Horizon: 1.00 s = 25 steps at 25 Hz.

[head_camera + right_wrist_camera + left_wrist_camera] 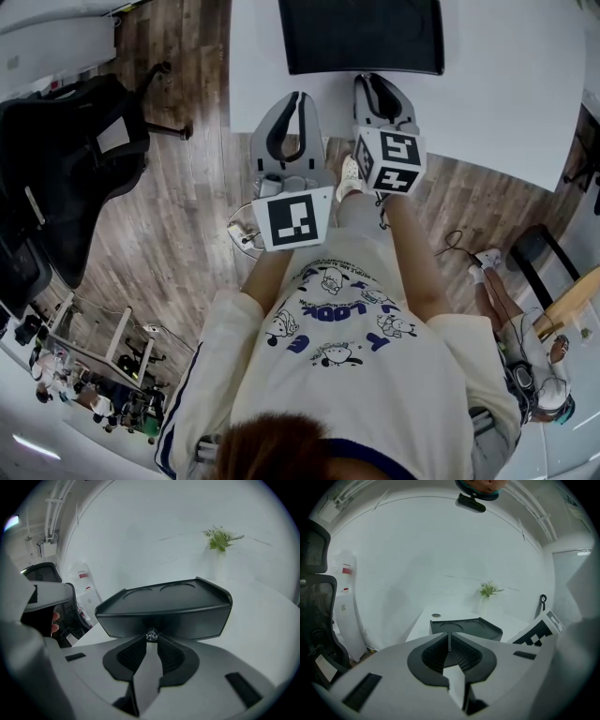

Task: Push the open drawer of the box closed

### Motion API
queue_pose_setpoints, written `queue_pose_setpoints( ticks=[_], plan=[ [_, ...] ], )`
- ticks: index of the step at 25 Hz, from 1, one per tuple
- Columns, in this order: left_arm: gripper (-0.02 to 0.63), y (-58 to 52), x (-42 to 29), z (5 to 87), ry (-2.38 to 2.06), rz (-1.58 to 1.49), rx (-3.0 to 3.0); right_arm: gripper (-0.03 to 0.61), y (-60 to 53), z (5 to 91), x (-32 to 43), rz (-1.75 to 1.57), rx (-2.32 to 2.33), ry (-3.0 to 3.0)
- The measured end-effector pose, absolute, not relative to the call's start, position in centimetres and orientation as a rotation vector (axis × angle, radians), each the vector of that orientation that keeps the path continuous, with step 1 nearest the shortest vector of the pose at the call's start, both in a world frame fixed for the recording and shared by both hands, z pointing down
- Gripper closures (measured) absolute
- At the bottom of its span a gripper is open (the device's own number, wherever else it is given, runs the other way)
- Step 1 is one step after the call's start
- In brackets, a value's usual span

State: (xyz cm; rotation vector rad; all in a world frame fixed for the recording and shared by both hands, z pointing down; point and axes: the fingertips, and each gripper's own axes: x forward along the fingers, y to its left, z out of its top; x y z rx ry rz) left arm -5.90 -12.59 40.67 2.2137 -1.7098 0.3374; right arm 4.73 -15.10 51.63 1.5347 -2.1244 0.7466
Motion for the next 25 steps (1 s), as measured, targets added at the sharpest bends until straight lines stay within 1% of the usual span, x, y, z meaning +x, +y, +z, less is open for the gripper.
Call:
queue_pose_setpoints(
  ticks=[6,9,13,14,16,18,19,25],
  plan=[
    [0.588,-12.6,-5.8,39.6,-1.715,0.303,2.234,0.483,-14.9,50.8,4.5,0.766,1.591,-2.166],
    [0.588,-12.7,-5.7,38.6,-1.721,0.285,2.249,0.411,-14.5,49.8,4.5,0.729,1.601,-2.182],
    [0.588,-12.8,-5.8,37.1,-1.743,0.243,2.266,0.407,-13.8,46.9,4.0,0.645,1.618,-2.226],
    [0.588,-12.7,-5.9,36.7,-1.748,0.233,2.272,0.412,-13.7,45.8,3.8,0.605,1.629,-2.24],
    [0.588,-12.7,-5.9,36.0,-1.758,0.215,2.286,0.443,-13.4,43.3,3.6,0.52,1.662,-2.275],
    [0.588,-12.6,-5.8,35.2,-1.764,0.195,2.303,0.502,-13.1,40.6,3.8,0.44,1.713,-2.311],
    [0.588,-12.5,-5.7,34.8,-1.767,0.184,2.311,0.518,-12.9,39.2,3.9,0.406,1.736,-2.333],
    [0.588,-12.2,-5.4,31.8,-1.797,0.129,2.361,0.532,-12.2,33.7,4.4,0.235,1.783,-2.429]
  ],
)
